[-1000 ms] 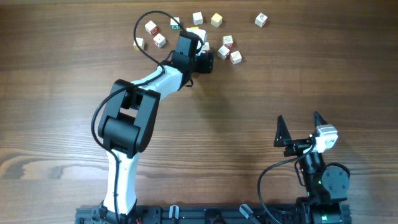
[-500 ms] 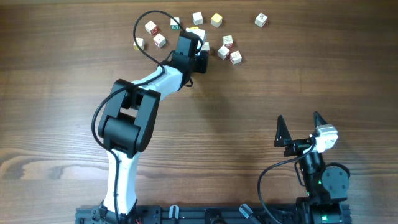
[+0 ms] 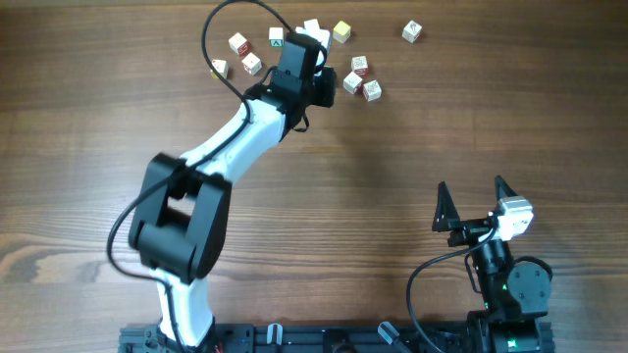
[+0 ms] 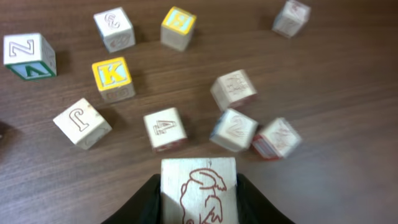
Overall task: Form a horizontal line
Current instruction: 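Carry the picture block toward the table center and set it down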
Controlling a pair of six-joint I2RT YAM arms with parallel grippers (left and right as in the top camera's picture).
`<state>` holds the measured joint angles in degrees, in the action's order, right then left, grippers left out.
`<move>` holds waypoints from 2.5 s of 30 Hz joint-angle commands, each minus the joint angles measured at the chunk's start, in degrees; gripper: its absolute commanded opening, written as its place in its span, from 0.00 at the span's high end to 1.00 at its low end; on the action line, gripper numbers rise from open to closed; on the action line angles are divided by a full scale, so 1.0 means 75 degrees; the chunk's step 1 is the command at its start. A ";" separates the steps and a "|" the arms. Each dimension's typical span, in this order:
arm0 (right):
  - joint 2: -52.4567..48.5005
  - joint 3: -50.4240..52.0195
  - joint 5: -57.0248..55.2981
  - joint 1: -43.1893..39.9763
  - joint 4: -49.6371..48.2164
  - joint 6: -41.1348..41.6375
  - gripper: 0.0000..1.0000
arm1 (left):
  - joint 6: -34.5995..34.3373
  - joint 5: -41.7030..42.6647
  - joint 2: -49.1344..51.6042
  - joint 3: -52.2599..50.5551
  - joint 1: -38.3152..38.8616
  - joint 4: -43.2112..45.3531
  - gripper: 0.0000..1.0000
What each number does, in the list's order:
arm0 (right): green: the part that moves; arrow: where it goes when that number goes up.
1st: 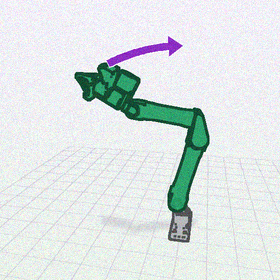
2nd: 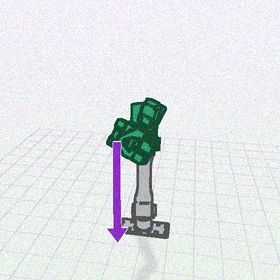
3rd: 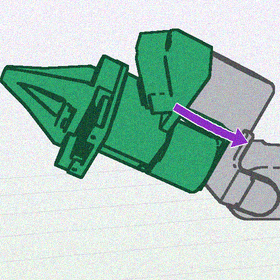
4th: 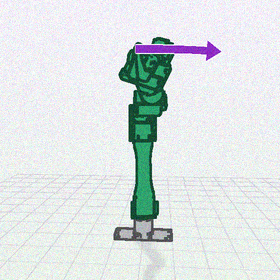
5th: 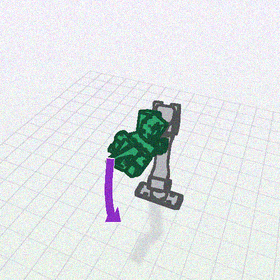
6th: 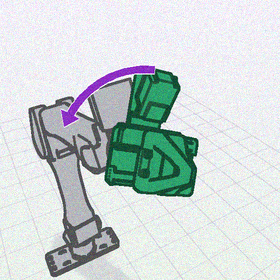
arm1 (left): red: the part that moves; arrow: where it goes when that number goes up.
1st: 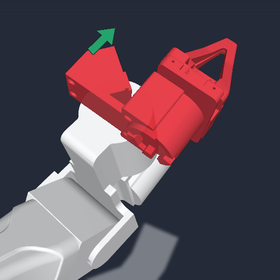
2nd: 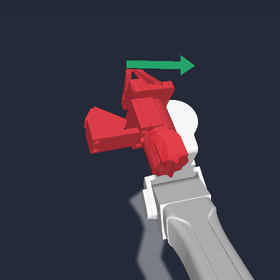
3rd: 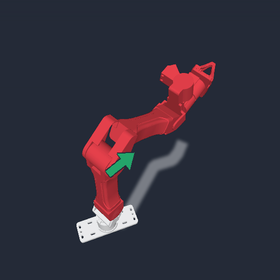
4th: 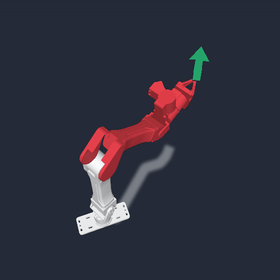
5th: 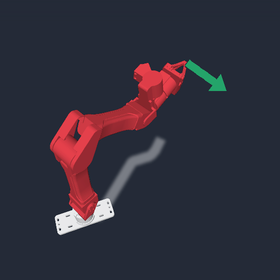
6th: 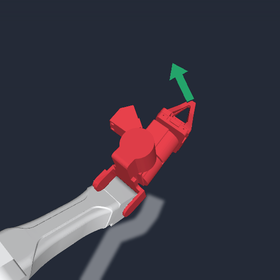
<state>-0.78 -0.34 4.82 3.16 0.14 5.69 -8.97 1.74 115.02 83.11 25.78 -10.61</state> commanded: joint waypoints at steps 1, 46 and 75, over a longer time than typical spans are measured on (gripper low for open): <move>0.0032 0.0000 -0.0099 -0.0029 -0.0023 -0.0108 0.00 | -0.0379 -0.0050 -0.0597 0.0114 0.0239 -0.0842 0.67; 0.0032 0.0000 -0.0099 -0.0029 -0.0023 -0.0111 0.00 | -0.3241 -0.3133 -0.0863 -0.2841 0.1807 -0.1489 0.73; 0.0032 0.0000 -0.0099 -0.0029 -0.0023 -0.0111 0.00 | -0.2055 -0.2203 -0.0597 -0.2594 0.1230 -0.0038 0.05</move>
<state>-0.78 -0.34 4.82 3.16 0.14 5.69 -29.10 -17.08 112.62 63.11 35.18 -10.22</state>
